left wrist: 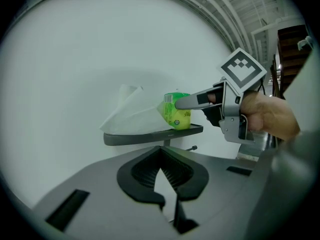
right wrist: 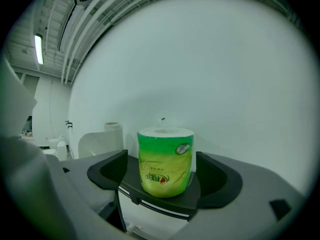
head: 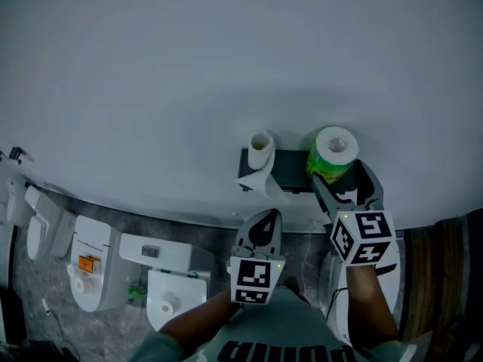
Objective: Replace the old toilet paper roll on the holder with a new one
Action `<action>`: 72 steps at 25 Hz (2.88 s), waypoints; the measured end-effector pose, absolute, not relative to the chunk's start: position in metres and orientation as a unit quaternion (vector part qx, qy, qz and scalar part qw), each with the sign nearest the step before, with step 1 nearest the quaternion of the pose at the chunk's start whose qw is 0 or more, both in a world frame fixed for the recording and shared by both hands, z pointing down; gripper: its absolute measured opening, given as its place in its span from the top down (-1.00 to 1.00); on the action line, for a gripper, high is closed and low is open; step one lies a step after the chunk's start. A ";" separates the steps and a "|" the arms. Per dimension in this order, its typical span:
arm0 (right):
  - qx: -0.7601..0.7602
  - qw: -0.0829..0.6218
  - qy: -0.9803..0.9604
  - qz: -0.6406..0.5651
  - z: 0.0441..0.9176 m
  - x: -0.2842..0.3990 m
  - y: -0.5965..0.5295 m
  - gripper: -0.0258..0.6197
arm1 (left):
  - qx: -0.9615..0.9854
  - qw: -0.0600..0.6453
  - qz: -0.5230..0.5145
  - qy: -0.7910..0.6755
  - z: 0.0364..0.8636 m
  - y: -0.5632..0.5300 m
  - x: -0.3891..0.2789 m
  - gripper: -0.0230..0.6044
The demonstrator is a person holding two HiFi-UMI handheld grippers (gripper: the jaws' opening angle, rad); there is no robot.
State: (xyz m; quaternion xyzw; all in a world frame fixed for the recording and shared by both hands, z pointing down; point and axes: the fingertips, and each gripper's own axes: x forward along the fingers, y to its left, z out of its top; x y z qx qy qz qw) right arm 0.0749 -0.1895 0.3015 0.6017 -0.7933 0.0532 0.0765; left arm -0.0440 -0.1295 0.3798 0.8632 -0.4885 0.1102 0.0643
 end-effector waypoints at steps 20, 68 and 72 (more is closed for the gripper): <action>0.589 0.080 -0.803 0.042 0.306 0.069 -0.230 -0.44 | 0.857 0.065 0.101 -0.502 0.371 -0.154 -0.034 0.91; 0.670 -0.048 -0.731 0.120 0.314 0.212 -0.158 -0.45 | 0.893 0.053 0.116 -0.431 0.386 -0.133 0.047 0.91; 0.672 -0.052 -0.727 0.131 0.322 0.220 -0.158 -0.45 | 0.893 0.051 0.118 -0.432 0.388 -0.135 0.051 0.91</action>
